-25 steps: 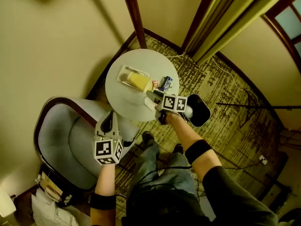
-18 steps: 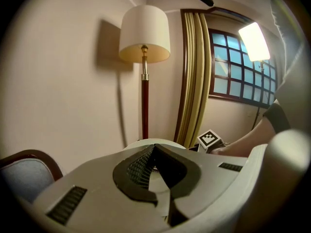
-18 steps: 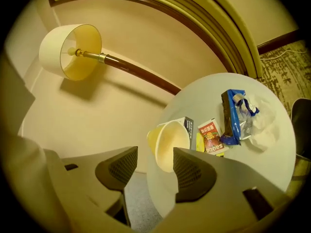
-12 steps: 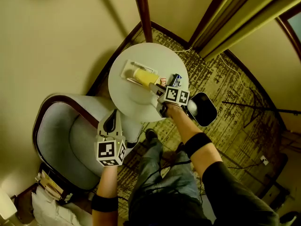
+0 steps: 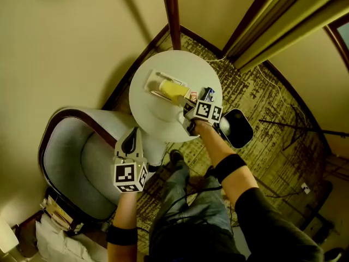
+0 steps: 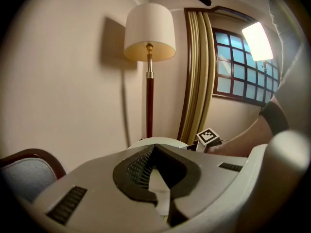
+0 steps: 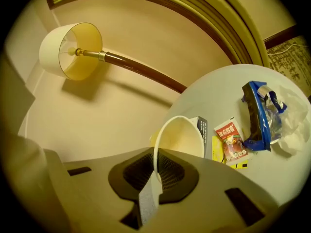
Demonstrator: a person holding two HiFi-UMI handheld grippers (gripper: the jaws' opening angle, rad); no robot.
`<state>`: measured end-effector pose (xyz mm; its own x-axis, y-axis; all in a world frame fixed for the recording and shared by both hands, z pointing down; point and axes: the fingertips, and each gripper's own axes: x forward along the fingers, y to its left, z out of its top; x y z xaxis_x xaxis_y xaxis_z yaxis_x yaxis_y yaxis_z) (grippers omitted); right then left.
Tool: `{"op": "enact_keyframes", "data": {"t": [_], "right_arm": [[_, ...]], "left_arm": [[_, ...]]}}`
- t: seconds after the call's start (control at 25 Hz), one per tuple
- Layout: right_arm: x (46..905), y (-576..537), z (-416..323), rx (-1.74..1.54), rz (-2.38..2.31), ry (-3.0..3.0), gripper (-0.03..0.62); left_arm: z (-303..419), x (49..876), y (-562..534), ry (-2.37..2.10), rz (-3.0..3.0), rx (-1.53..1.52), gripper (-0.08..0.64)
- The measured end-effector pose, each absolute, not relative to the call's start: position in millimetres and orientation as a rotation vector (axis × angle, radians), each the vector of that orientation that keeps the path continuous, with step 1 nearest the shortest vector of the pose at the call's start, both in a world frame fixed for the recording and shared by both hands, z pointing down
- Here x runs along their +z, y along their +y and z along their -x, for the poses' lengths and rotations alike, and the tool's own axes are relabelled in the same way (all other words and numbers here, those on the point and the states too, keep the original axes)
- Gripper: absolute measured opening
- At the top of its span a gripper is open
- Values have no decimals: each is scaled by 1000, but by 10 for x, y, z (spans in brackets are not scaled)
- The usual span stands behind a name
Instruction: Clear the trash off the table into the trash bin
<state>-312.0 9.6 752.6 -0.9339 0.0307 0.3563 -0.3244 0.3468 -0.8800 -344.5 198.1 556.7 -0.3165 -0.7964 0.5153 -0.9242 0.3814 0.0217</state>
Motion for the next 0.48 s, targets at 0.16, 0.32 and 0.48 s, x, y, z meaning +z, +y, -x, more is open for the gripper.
{"op": "enact_keyframes", "data": {"t": [0.16,0.32,0.48], "right_arm": [[7274,115,3100,1587,-243,-2345,17],[6874,117,2982,1538,-222,-2390,17],[6312,57,2806,1446,-181,-2466,17]], "left_arm": [[3447,5483,2015,-2211,-1476,376,0],[3342,5247,1968,-2204,-1495,352,0],[3269,5032,1934,-2236,-1498,337,0]]}}
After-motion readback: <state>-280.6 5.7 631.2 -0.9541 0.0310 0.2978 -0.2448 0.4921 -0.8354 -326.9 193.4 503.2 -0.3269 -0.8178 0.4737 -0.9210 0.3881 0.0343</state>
